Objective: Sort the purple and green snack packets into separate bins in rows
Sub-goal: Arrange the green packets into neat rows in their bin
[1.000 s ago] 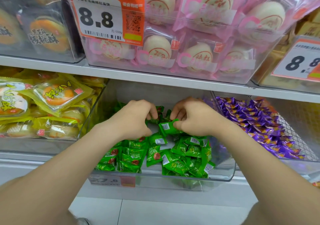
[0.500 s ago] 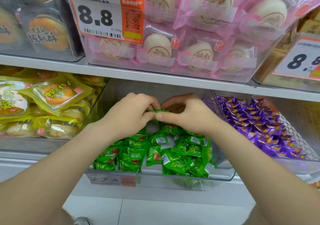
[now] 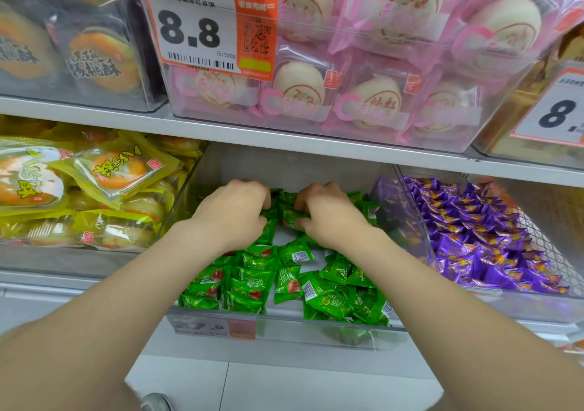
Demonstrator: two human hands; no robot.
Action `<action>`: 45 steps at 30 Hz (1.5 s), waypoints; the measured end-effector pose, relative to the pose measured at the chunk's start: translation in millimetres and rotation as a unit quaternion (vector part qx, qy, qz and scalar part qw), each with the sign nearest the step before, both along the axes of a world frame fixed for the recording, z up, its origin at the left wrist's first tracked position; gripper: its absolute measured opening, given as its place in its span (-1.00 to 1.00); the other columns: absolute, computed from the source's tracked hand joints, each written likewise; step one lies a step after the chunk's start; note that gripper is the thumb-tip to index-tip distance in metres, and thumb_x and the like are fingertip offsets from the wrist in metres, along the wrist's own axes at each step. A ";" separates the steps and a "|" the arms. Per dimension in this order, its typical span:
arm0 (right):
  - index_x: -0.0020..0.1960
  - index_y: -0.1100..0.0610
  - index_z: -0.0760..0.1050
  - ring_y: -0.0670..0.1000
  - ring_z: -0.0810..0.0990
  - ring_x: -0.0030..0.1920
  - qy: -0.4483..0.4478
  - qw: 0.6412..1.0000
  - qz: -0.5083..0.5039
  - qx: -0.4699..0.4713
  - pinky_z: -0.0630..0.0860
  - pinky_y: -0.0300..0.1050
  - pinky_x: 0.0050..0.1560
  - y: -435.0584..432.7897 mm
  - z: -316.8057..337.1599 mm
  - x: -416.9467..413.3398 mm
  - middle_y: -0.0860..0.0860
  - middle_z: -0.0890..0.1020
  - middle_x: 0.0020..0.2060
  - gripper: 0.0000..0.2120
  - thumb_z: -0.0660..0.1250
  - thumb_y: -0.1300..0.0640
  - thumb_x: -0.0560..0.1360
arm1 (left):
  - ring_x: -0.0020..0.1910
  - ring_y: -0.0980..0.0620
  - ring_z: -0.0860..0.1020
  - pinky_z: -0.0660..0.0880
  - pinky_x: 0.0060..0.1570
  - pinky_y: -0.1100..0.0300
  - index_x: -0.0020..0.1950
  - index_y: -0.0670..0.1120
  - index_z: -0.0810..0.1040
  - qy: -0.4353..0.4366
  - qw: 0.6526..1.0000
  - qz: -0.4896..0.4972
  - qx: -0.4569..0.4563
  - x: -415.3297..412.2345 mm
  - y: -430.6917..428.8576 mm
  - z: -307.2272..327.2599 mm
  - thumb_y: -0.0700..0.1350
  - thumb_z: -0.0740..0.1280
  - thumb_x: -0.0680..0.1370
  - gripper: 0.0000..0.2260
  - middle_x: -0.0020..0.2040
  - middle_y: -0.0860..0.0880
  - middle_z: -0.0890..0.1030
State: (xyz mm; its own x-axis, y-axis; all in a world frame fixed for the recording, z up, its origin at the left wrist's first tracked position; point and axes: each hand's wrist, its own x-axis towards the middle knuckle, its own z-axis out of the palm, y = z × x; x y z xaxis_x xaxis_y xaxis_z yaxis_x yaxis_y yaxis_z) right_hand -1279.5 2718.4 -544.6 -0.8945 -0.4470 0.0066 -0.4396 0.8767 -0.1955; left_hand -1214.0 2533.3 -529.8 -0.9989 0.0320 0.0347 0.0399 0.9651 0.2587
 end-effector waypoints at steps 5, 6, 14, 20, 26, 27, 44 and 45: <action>0.19 0.00 0.65 0.29 0.62 0.15 0.048 0.998 0.014 0.024 0.58 0.03 0.12 -12.9 -5.0 2.7 0.17 0.63 0.15 -0.72 0.53 0.06 0.49 | 0.16 -0.14 0.59 0.57 0.17 -0.04 0.30 0.06 0.57 -0.018 0.999 -0.027 -0.015 -0.5 -0.8 0.5 -0.06 0.41 0.59 -0.73 0.18 -0.07 0.55; 0.19 0.02 0.65 0.29 0.63 0.14 0.054 0.998 0.012 0.031 0.58 0.04 0.09 -13.8 -6.6 2.4 0.16 0.63 0.13 -0.72 0.53 0.09 0.49 | 0.16 -0.15 0.58 0.55 0.21 -0.05 0.31 0.09 0.57 -0.020 0.999 -0.041 -0.014 -0.9 -0.3 0.1 -0.05 0.39 0.60 -0.72 0.17 -0.05 0.51; 0.20 0.10 0.51 0.29 0.60 0.15 -0.007 0.998 -0.037 0.054 0.60 0.05 0.08 -5.3 7.3 -6.2 0.17 0.56 0.16 -0.58 0.58 0.09 0.41 | 0.28 -0.21 0.34 0.44 0.31 -0.18 0.43 0.23 0.52 -0.076 0.992 -0.078 -0.067 -5.0 11.9 -1.5 0.02 0.19 0.70 -0.68 0.21 -0.06 0.32; 0.12 -0.11 0.55 0.13 0.57 0.17 -0.036 0.994 -0.019 0.099 0.48 0.00 0.20 14.0 2.6 -1.1 0.00 0.60 0.10 -0.57 0.54 0.06 0.28 | 0.35 -0.23 0.32 0.42 0.31 -0.15 0.48 0.19 0.49 -0.095 0.988 -0.084 -0.082 -7.1 15.3 -1.0 0.01 0.22 0.68 -0.64 0.27 -0.08 0.34; 0.06 -0.09 0.55 0.06 0.58 0.13 -0.016 0.994 -0.017 0.108 0.43 0.06 0.31 15.9 -1.9 -0.3 -0.07 0.62 0.01 -0.52 0.61 -0.02 0.20 | 0.42 -0.27 0.29 0.38 0.36 -0.20 0.51 0.19 0.46 -0.112 0.985 -0.090 -0.099 -7.9 19.0 -2.2 0.03 0.21 0.68 -0.62 0.31 -0.11 0.34; 0.05 -0.09 0.54 0.06 0.58 0.12 -0.019 0.995 -0.017 0.100 0.45 0.05 0.30 16.3 -2.0 -0.4 -0.08 0.63 0.00 -0.55 0.61 0.01 0.21 | 0.41 -0.28 0.29 0.38 0.38 -0.21 0.51 0.19 0.45 -0.114 0.984 -0.091 -0.102 -8.0 19.3 -3.0 0.02 0.21 0.69 -0.62 0.31 -0.11 0.34; 0.15 -0.07 0.61 0.20 0.62 0.07 -0.008 0.999 0.034 -0.025 0.63 0.05 0.09 -4.8 -14.7 -0.8 0.07 0.64 0.03 -0.61 0.60 0.13 0.37 | 0.37 -0.26 0.39 0.47 0.32 -0.15 0.30 -0.08 0.47 -0.104 0.986 -0.055 -0.117 -4.2 9.4 -2.0 0.11 0.38 0.59 -0.61 0.26 -0.16 0.45; 0.19 -0.06 0.61 0.21 0.63 0.10 -0.003 0.999 0.040 -0.030 0.62 0.07 0.12 -6.1 -14.6 -1.2 0.09 0.63 0.07 -0.58 0.60 0.13 0.38 | 0.37 -0.26 0.39 0.47 0.31 -0.15 0.30 -0.08 0.47 -0.104 0.986 -0.056 -0.116 -3.8 9.1 -1.8 0.12 0.38 0.59 -0.61 0.26 -0.16 0.45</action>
State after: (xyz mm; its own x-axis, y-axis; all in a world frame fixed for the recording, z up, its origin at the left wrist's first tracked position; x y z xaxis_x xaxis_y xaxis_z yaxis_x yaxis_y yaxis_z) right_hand -1280.7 2712.3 -559.2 -0.8564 -0.5154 0.0301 -0.5057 0.8258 -0.2495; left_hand -1217.8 2542.5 -531.6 -0.9735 0.1255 -0.1914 0.1188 0.9919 0.0458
